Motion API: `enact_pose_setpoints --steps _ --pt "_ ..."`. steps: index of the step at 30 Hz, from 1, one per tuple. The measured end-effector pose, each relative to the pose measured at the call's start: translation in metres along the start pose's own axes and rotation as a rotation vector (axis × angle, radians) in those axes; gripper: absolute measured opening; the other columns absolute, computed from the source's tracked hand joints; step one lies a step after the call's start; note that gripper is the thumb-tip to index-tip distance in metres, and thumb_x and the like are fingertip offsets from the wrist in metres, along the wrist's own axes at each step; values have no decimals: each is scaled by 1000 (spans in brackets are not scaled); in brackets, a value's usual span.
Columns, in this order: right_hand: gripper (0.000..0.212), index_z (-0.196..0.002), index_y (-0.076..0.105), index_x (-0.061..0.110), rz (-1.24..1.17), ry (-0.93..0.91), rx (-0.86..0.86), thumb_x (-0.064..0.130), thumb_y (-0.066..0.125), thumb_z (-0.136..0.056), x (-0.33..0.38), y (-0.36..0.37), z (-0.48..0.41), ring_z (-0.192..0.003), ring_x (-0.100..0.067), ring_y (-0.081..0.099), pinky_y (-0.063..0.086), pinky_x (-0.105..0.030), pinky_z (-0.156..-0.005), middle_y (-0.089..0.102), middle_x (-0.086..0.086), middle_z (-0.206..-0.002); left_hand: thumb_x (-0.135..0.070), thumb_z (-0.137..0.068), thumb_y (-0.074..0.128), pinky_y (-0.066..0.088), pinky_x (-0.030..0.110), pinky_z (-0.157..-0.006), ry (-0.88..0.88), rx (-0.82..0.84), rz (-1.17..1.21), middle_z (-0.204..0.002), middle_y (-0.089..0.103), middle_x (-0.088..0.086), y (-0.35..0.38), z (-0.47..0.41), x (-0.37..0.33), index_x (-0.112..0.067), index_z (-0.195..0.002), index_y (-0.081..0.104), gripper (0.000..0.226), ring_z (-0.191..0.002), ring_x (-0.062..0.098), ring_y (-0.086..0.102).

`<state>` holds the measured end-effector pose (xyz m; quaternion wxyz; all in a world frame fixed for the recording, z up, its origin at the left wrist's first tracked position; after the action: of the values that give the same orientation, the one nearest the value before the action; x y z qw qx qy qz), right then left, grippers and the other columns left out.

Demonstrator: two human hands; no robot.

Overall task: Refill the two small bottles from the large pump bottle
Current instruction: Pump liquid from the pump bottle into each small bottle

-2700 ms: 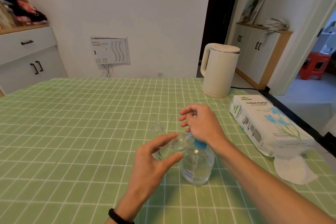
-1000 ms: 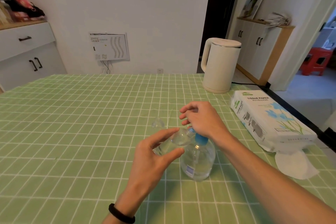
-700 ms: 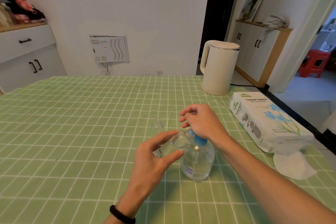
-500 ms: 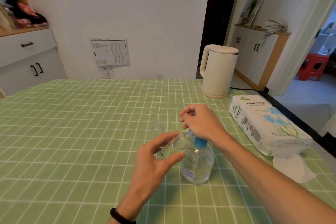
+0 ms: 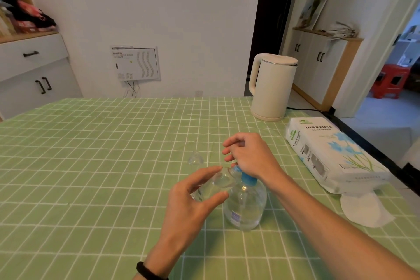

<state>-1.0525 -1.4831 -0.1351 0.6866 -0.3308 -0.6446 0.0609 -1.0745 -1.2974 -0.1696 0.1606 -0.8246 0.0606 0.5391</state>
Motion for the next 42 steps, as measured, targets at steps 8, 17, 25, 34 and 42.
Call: enact_pose_setpoints --steps 8,17,25,34,42 --pt "24 -92 70 26 53 -59 -13 9 55 -99 11 -4 1 -75 -11 76 61 -30 -67 78 5 -84 -17 -76 92 49 7 -96 7 -20 -22 -114 78 -26 -2 -1 -6 -38 -118 77 49 -111 -5 71" --pt "27 -90 71 26 35 -49 -21 8 54 -99 11 -6 1 -75 -10 76 59 -28 -63 78 5 -85 -15 -75 93 50 8 -95 7 -23 -14 -113 78 -25 -2 -2 -7 -37 -118 77 50 -110 -5 71" --pt "27 -96 75 21 32 -16 -7 7 52 -99 3 -2 3 -75 -7 76 55 -19 -63 78 5 -88 -15 -75 92 49 8 -98 -22 -14 -19 -115 77 -25 1 1 -1 -34 -119 77 50 -113 -7 69" --pt "25 -89 68 32 113 -76 20 15 55 -100 19 -5 3 -74 -10 76 58 -27 -62 78 7 -86 -18 -75 93 48 7 -95 -6 -24 -22 -112 78 -26 -1 -1 -6 -39 -116 76 50 -110 -5 71" --pt "27 -90 73 27 73 -36 8 12 53 -101 15 -4 3 -74 -7 76 52 -20 -59 78 7 -87 -16 -76 92 51 11 -96 -1 -13 -32 -112 78 -24 -1 -2 -7 -36 -118 77 49 -110 -3 72"
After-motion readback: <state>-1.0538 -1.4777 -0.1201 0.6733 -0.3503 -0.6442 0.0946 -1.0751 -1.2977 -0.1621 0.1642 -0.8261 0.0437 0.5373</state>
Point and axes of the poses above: each hand's wrist, its own z-axis away from the middle knuckle, its own y-axis out of the palm, x = y × z, the point moved 10 cm from there along -z, towards the middle knuckle
